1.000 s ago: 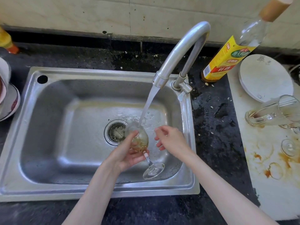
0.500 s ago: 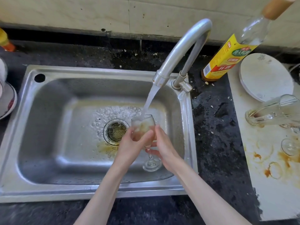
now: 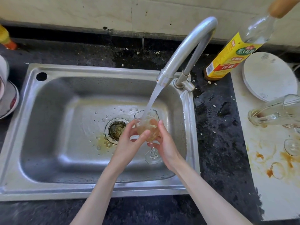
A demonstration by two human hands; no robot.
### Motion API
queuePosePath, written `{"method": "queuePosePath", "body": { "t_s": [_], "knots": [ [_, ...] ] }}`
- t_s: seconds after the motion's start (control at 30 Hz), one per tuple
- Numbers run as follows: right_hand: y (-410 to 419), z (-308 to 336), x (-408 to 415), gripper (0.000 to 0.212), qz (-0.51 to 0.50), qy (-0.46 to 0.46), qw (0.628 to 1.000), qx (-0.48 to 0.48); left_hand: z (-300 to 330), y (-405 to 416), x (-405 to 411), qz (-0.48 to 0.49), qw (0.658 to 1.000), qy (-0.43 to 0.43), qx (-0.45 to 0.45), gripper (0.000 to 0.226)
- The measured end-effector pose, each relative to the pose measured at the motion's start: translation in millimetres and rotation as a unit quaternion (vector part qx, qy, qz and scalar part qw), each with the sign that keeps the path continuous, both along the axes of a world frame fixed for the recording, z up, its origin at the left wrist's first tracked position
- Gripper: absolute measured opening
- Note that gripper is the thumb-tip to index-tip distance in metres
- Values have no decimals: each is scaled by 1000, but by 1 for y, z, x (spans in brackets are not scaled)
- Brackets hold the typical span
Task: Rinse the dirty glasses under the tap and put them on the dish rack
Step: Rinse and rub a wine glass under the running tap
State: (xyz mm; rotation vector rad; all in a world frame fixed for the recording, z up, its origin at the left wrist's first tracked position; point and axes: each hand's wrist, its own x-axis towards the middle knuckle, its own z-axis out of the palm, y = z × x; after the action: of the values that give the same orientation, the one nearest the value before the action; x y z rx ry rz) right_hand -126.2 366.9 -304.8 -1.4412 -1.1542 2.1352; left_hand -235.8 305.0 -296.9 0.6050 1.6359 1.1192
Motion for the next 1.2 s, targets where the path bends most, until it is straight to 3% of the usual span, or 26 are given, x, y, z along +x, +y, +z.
{"method": "queuePosePath", "body": {
  "t_s": [0.1, 0.2, 0.33, 0.47, 0.63, 0.77, 0.93, 1.1, 1.2],
  "knots": [
    [-2, -1, 0, 46, 2, -10, 1000, 8, -6, -3, -2, 6, 1000, -7, -14, 72],
    [-4, -5, -2, 57, 8, -31, 999, 20, -6, -3, -3, 12, 1000, -14, -15, 73],
    [-4, -5, -2, 40, 5, -31, 1000, -2, -3, -2, -1, 15, 1000, -3, -26, 44],
    [-7, 0, -6, 26, -11, -13, 996, -83, -7, -1, 1, 17, 998, -3, -65, 15],
    [2, 6, -10, 34, 22, -106, 970, -217, -22, -8, 0, 12, 988, -15, -151, 49],
    [9, 9, -10, 43, 10, -113, 964, -242, -29, -12, -1, 29, 987, -27, -155, 35],
    [16, 15, -20, 42, 14, -78, 967, -241, -23, -8, -5, 17, 993, 10, -113, 37],
    [15, 13, -29, 51, 62, -67, 984, -151, -10, 2, -7, -31, 998, 21, -42, 35],
    [12, 11, -27, 68, 83, -11, 973, -215, 2, 15, -9, 1, 999, -28, -20, 62]
  ]
}}
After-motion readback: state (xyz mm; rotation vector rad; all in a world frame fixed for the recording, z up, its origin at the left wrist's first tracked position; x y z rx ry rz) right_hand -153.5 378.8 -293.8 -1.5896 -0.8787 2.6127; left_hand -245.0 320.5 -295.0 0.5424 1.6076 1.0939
